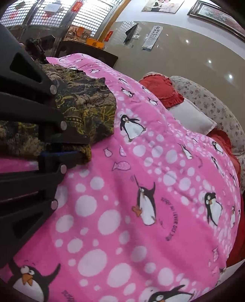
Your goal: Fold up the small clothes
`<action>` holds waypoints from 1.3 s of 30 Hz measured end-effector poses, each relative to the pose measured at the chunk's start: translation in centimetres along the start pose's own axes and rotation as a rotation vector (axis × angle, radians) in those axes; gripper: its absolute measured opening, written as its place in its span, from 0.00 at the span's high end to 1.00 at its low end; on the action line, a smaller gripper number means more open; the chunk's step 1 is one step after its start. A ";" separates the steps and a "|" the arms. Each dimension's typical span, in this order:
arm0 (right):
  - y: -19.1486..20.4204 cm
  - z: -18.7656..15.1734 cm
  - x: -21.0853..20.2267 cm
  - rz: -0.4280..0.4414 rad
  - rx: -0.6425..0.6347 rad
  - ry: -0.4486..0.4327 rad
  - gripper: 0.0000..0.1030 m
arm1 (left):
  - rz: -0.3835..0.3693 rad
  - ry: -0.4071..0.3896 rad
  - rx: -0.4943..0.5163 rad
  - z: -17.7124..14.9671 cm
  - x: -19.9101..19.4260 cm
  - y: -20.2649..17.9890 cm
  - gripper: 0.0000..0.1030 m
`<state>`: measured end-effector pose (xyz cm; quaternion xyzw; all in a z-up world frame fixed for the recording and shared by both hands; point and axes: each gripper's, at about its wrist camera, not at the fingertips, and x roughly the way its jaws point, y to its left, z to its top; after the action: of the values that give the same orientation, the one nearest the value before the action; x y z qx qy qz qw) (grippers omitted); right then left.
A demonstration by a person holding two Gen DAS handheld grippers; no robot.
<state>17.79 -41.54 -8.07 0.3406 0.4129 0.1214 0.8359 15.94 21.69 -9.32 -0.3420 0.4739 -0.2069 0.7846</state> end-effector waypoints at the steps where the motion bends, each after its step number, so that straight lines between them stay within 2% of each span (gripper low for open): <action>1: -0.1 0.0 -0.1 0.012 0.014 0.004 0.95 | -0.023 0.009 -0.048 0.2 -0.3 0.5 1.00; 3: -0.2 -0.1 -0.9 0.020 0.030 0.006 0.90 | -0.026 0.002 -0.109 0.3 -1.3 0.9 1.00; 5: 0.9 -0.2 -2.8 0.020 -0.003 -0.019 0.85 | 0.044 -0.053 -0.097 0.4 -3.2 0.5 0.74; 6: 1.5 -0.3 -3.6 0.020 -0.023 -0.029 0.85 | 0.051 -0.081 -0.100 0.4 -4.2 0.4 0.71; 8: 3.6 -0.5 -5.8 0.010 -0.099 -0.054 0.84 | 0.127 -0.142 -0.093 0.2 -6.2 -0.3 0.68; 9: 4.9 -0.8 -6.8 -0.007 -0.151 -0.065 0.84 | 0.162 -0.180 -0.051 -0.2 -7.2 -1.5 0.68; 11: 7.2 -1.4 -7.8 -0.042 -0.243 -0.064 0.83 | 0.166 -0.221 0.051 -1.7 -7.9 -4.2 0.68; 13: 10.2 -2.9 -7.4 -0.094 -0.383 -0.030 0.77 | 0.136 -0.193 0.171 -3.7 -7.1 -7.7 0.68; 15: 12.4 -4.5 -5.7 -0.144 -0.500 0.024 0.63 | 0.116 -0.132 0.287 -6.1 -5.1 -11.2 0.68; 16: 13.1 -5.5 -4.6 -0.181 -0.552 0.059 0.61 | 0.123 -0.097 0.325 -7.2 -3.9 -12.2 0.68; 17: 13.6 -6.1 -3.5 -0.212 -0.584 0.093 0.60 | 0.157 -0.053 0.366 -8.3 -2.2 -13.2 0.68; 19: 13.5 -7.0 -0.8 -0.340 -0.617 0.184 0.60 | 0.302 0.023 0.429 -9.8 1.5 -13.9 0.68; 20: 13.1 -7.5 0.6 -0.427 -0.641 0.219 0.61 | 0.378 0.064 0.429 -10.2 3.2 -13.4 0.68; 21: 12.9 -7.9 1.6 -0.467 -0.679 0.239 0.61 | 0.423 0.078 0.432 -10.4 4.2 -12.9 0.69; 23: 13.6 -8.3 2.4 -0.497 -0.754 0.221 0.57 | 0.452 0.041 0.444 -9.9 4.4 -13.4 0.68; 25: 14.0 -7.8 3.2 -0.504 -0.751 0.237 0.49 | 0.473 0.042 0.397 -8.7 4.8 -13.4 0.68; 27: 14.1 -7.0 4.4 -0.510 -0.749 0.261 0.29 | 0.511 0.041 0.376 -7.4 5.5 -13.7 0.68; 29: 13.9 -6.0 5.9 -0.519 -0.744 0.283 0.19 | 0.542 0.038 0.369 -6.1 6.2 -14.0 0.68; 30: 13.8 -5.1 6.5 -0.513 -0.727 0.287 0.16 | 0.552 0.029 0.366 -5.6 6.5 -14.3 0.68; 32: 13.8 -3.8 7.2 -0.509 -0.705 0.291 0.15 | 0.570 -0.001 0.355 -3.8 6.7 -14.4 0.68; 34: 14.5 -2.0 7.7 -0.508 -0.689 0.259 0.21 | 0.566 -0.053 0.311 -0.8 6.5 -14.2 0.68; 35: 15.1 -0.7 7.4 -0.489 -0.672 0.193 0.32 | 0.568 -0.103 0.284 0.7 5.9 -14.1 0.68; 36: 15.7 0.2 6.8 -0.451 -0.649 0.125 0.38 | 0.585 -0.181 0.253 2.0 4.6 -14.1 0.68; 37: 16.1 1.3 5.6 -0.406 -0.606 0.037 0.38 | 0.586 -0.231 0.227 2.4 3.7 -14.2 0.69; 38: 16.5 2.1 4.5 -0.379 -0.562 -0.035 0.37 | 0.555 -0.303 0.179 2.5 2.4 -14.1 0.68; 39: 16.8 2.4 3.5 -0.354 -0.538 -0.082 0.35 | 0.525 -0.331 0.156 2.6 2.0 -14.0 0.68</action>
<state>23.18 -28.57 2.02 0.0350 0.3847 0.0653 0.9201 19.14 11.77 0.50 -0.1760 0.3945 0.0253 0.9015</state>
